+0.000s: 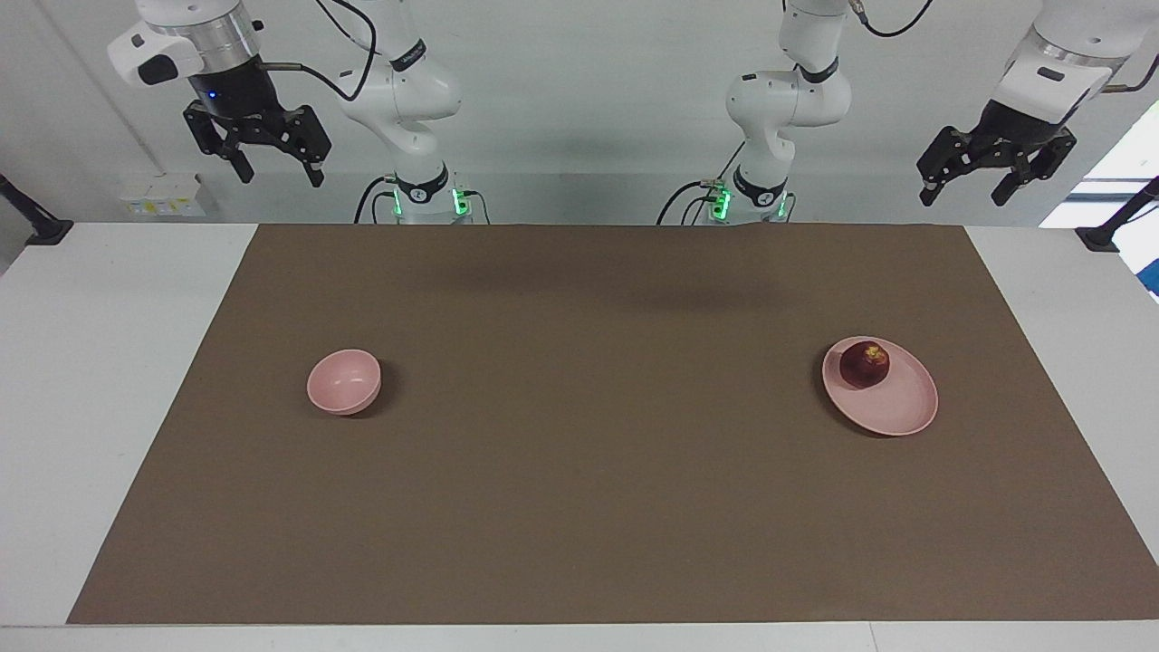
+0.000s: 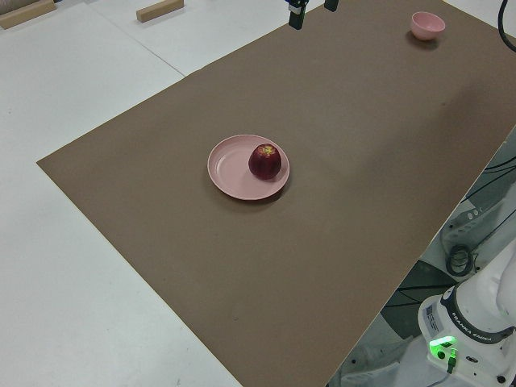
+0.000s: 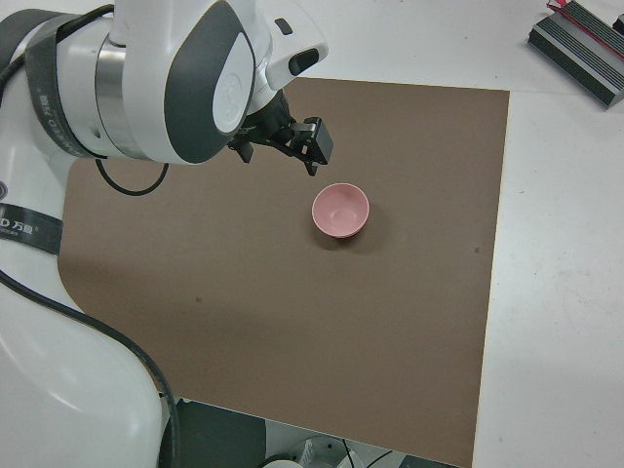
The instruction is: Move apple from plate to bowl
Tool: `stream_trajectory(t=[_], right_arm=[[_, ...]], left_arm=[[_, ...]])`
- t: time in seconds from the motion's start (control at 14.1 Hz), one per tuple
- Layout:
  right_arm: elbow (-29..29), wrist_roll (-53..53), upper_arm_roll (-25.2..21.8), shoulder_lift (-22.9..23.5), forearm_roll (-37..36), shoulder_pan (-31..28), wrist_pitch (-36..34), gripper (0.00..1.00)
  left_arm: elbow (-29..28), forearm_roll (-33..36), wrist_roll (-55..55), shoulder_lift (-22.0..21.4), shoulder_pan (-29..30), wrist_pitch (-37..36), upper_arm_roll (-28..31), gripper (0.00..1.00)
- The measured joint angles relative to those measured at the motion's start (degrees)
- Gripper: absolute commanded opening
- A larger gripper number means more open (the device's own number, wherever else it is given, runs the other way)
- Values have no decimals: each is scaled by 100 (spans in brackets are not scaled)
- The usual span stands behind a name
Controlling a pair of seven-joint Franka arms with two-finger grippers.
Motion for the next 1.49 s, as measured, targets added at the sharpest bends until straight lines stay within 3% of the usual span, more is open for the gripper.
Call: stream_trajectory(t=[0.99, 1.49], right_arm=[[0, 0, 0, 0, 0, 0, 0, 100], [0, 0, 0, 0, 0, 0, 0, 100]], left_arm=[[-142, 0, 0, -73, -1, -2, -15, 100], [-1235, 0, 3, -210, -36, 974, -39, 100]])
